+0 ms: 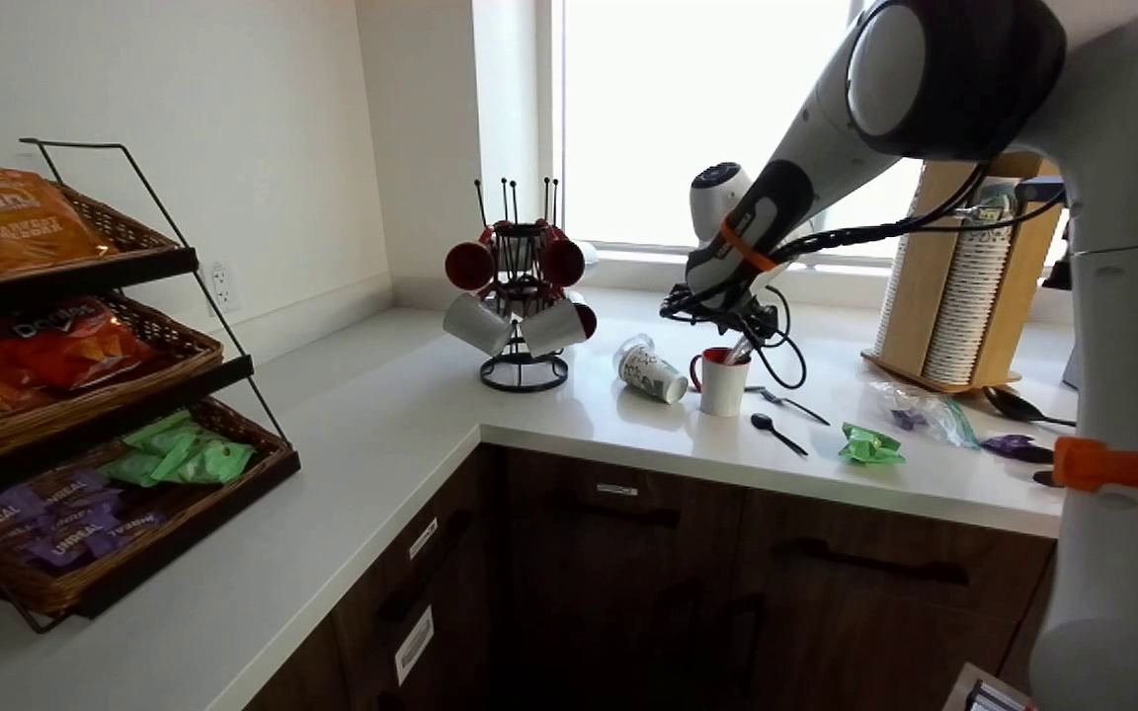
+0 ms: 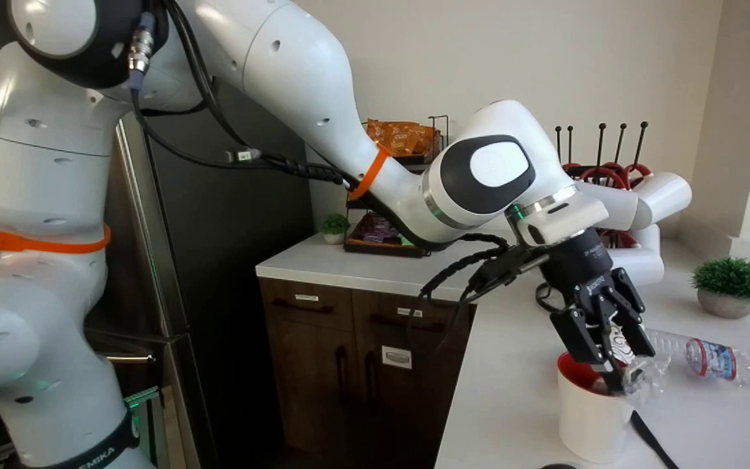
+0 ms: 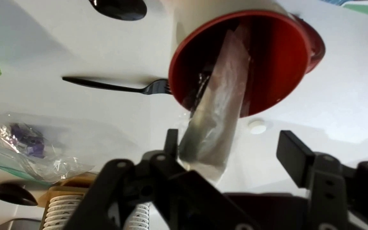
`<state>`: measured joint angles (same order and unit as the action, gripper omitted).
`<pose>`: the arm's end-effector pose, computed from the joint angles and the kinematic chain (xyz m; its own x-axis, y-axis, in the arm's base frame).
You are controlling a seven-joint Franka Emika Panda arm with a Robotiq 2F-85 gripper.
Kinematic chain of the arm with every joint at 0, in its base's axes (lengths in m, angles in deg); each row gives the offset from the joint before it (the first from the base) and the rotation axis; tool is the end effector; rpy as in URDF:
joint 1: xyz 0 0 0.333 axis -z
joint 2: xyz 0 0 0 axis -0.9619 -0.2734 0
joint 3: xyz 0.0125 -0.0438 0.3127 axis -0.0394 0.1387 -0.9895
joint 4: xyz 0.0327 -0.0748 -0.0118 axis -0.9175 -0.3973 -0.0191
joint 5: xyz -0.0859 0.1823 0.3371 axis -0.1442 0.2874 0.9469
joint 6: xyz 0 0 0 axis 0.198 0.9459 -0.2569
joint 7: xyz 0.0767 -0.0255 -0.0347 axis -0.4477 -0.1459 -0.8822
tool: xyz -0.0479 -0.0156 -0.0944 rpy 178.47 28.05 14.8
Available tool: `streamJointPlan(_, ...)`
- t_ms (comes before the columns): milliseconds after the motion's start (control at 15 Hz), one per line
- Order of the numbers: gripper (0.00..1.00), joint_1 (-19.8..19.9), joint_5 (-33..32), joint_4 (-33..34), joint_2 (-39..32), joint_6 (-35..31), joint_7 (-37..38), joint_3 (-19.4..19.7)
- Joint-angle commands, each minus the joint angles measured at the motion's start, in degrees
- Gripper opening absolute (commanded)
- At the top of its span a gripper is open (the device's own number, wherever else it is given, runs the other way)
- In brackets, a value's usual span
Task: Remove the plastic from the mug
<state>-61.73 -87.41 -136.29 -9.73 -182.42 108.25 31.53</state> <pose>0.5369 -0.3623 0.3823 -0.0090 -0.8339 0.5518 -0.9946 -0.0499 -0.0915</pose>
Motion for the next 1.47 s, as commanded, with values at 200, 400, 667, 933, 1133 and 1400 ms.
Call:
streamJointPlan(200, 0.26, -2.67, -0.74, 2.61, -2.94, 3.46, 3.74, 2.71)
streamJointPlan(400, 0.04, -3.40, -1.27, 2.23, -2.05, 4.19, 4.55, 3.14)
streamJointPlan(667, 0.03, -4.90, -3.07, 1.01, 1.69, 4.52, 6.41, 4.01)
streamJointPlan(933, 0.03, -4.81, -4.82, -0.08, 8.50, 3.60, 8.95, 3.48)
streamJointPlan(1133, 0.03, -3.10, -2.77, -0.33, 13.55, 3.98, 7.04, 1.40)
streamJointPlan(1400, 0.03, -1.11, 4.66, -2.49, 18.20, 3.64, -0.77, -2.44)
